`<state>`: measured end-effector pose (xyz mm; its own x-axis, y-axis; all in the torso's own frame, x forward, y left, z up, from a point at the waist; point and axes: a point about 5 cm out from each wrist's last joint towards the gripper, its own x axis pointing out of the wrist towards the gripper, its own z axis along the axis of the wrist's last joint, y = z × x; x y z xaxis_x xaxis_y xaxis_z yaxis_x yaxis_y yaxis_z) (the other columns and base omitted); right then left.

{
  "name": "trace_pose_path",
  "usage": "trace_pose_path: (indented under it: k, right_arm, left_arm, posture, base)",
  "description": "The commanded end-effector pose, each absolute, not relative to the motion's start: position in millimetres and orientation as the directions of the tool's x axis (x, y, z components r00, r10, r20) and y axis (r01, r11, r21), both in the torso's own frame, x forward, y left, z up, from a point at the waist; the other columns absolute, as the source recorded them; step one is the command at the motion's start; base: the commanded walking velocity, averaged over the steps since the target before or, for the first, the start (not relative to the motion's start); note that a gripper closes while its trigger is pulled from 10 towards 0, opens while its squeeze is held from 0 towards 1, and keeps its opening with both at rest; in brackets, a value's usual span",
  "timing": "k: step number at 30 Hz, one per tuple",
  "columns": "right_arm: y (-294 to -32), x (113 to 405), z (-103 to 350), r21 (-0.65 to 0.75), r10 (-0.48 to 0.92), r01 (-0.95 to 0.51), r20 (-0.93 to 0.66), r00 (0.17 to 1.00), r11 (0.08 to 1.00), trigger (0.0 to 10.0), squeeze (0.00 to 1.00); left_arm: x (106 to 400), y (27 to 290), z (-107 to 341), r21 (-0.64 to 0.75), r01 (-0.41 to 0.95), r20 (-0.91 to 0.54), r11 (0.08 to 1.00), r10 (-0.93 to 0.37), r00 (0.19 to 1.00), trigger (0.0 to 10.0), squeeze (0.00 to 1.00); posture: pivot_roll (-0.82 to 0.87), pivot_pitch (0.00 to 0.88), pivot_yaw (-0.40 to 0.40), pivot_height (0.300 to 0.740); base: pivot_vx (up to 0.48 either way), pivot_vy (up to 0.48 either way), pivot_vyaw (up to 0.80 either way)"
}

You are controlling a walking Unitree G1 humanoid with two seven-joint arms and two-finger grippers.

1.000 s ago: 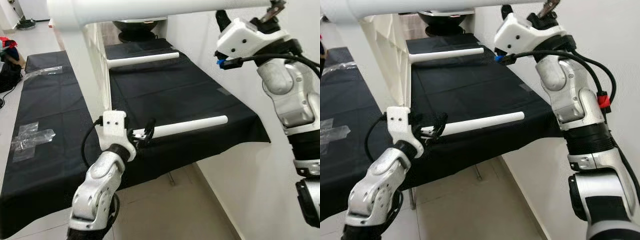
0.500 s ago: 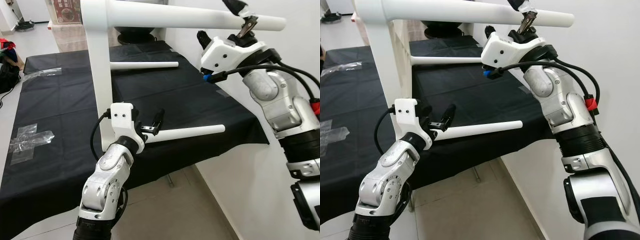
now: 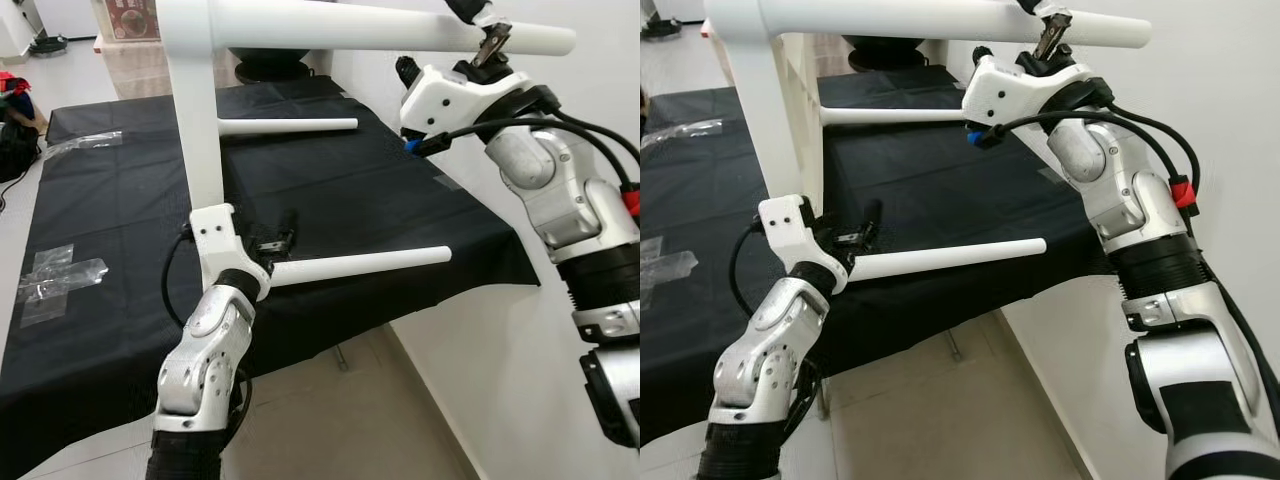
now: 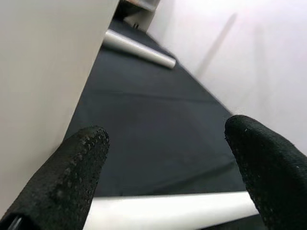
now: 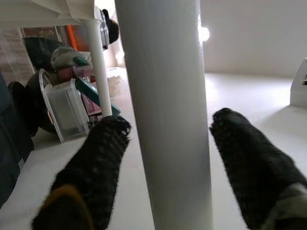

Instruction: Building children table

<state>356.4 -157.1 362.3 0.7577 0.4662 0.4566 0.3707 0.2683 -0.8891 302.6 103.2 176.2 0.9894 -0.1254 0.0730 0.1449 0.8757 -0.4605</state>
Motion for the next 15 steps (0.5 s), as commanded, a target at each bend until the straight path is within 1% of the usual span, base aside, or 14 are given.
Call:
trace_pose_path:
  k: [1, 3, 7, 13, 15]
  right_arm:
    - [-152.4, 357.9, 366.2, -0.887, 0.486, 0.384, 0.463, 0.742, 0.258, 0.0, 0.0]
    - [-152.4, 357.9, 366.2, -0.887, 0.486, 0.384, 0.463, 0.742, 0.258, 0.0, 0.0]
    - [-151.8, 359.0, 367.0, -0.889, 0.491, 0.383, 0.458, 0.741, 0.251, 0.0, 0.0]
    - [-152.1, 359.7, 369.8, -0.884, 0.49, 0.391, 0.468, 0.735, 0.257, 0.0, 0.0]
    - [-153.8, 360.6, 371.7, -0.879, 0.482, 0.395, 0.476, 0.735, 0.266, 0.0, 0.0]
  left_arm:
    - [297.2, 107.7, 143.1, -0.603, -0.016, -0.057, 0.797, -0.024, 0.998, 10.0, 0.0]
    - [297.2, 107.7, 143.1, -0.603, -0.016, -0.057, 0.797, -0.024, 0.998, 10.0, 0.0]
    - [300.5, 113.8, 137.7, -0.641, -0.079, -0.094, 0.764, 0.024, 0.995, 10.0, 0.0]
    - [306.3, 119.5, 140.1, -0.652, -0.1, -0.089, 0.752, 0.055, 0.995, 10.0, 0.0]
    - [316.0, 135.6, 140.0, -0.634, -0.143, -0.079, 0.76, 0.121, 0.99, 10.0, 0.0]
  posture:
    - [0.0, 0.06, -0.065, 0.74]
    - [0.0, 0.06, -0.065, 0.74]
    - [0.0, 0.052, -0.067, 0.74]
    - [0.0, 0.048, -0.068, 0.74]
    - [0.0, 0.044, -0.071, 0.74]
  base:
    - [0.0, 0.0, 0.0]
    - [0.0, 0.0, 0.0]
    - [0.0, 0.0, 0.0]
    - [0.0, 0.0, 0.0]
    - [0.0, 0.0, 0.0]
